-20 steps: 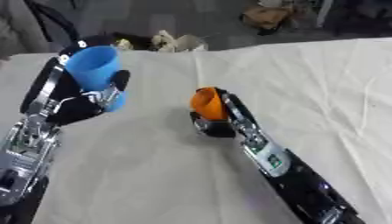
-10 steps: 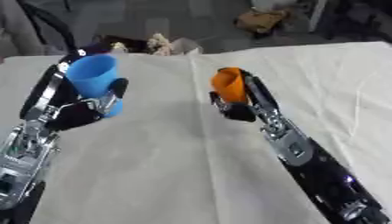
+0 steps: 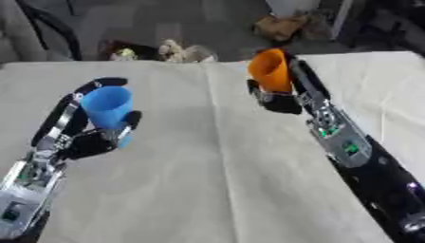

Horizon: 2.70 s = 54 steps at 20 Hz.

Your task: Pour the contents of one cup into another cup.

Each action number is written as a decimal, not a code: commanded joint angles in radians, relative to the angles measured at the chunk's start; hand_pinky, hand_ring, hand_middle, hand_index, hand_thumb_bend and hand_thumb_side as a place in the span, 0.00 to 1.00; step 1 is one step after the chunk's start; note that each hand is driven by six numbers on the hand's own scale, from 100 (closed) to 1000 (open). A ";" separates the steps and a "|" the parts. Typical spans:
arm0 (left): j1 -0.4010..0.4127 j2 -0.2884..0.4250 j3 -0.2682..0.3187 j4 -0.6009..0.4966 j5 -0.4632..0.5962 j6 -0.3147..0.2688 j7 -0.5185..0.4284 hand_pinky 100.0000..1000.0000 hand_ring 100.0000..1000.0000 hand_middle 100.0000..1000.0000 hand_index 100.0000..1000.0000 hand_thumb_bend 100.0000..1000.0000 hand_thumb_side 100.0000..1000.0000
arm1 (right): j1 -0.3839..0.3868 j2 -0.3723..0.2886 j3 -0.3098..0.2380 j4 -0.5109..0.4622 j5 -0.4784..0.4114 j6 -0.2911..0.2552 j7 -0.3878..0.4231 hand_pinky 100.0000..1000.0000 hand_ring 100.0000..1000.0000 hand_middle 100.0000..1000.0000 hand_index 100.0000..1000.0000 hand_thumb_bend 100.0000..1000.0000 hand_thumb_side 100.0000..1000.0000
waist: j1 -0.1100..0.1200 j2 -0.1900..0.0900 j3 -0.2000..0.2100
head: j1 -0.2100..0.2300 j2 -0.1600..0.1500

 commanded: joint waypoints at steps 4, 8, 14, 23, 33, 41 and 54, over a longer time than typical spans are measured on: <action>-0.004 0.032 -0.026 0.043 -0.061 -0.029 -0.037 0.09 0.39 0.21 0.76 0.00 0.21 | -0.048 -0.035 0.012 -0.064 -0.010 0.010 0.041 0.63 0.39 0.31 0.82 0.00 0.02 | -0.008 -0.025 -0.007 | 0.008 0.009; -0.042 0.017 -0.049 0.111 -0.105 -0.056 -0.067 0.09 0.40 0.21 0.76 0.00 0.21 | -0.096 -0.007 0.050 -0.086 -0.006 0.010 0.100 0.63 0.39 0.31 0.82 0.00 0.02 | -0.018 -0.028 -0.018 | 0.010 0.012; -0.112 -0.026 -0.069 0.194 -0.139 -0.091 -0.084 0.09 0.40 0.21 0.76 0.00 0.22 | -0.168 0.050 0.110 -0.124 -0.003 0.012 0.193 0.63 0.39 0.31 0.82 0.00 0.02 | -0.037 -0.025 -0.034 | 0.019 0.014; -0.175 -0.074 -0.085 0.225 -0.145 -0.114 -0.085 0.10 0.39 0.21 0.76 0.00 0.22 | -0.208 0.133 0.165 -0.122 0.040 0.002 0.270 0.63 0.39 0.31 0.83 0.00 0.02 | -0.047 -0.017 -0.027 | 0.027 0.009; -0.210 -0.119 -0.126 0.195 -0.108 -0.120 -0.126 0.10 0.39 0.21 0.76 0.00 0.22 | -0.234 0.184 0.202 -0.060 0.153 -0.038 0.327 0.63 0.40 0.31 0.83 0.00 0.00 | -0.052 -0.010 0.004 | 0.019 0.003; -0.201 -0.117 -0.149 0.167 -0.082 -0.113 -0.155 0.11 0.39 0.21 0.76 0.00 0.22 | -0.244 0.170 0.198 -0.031 0.216 -0.065 0.330 0.64 0.40 0.32 0.84 0.00 0.00 | -0.054 -0.010 0.011 | 0.019 0.003; -0.176 -0.090 -0.153 0.130 -0.054 -0.101 -0.167 0.11 0.39 0.21 0.76 0.00 0.21 | -0.257 0.070 0.202 -0.068 0.251 -0.078 0.352 0.64 0.41 0.33 0.85 0.00 0.00 | -0.062 -0.017 0.013 | 0.029 0.001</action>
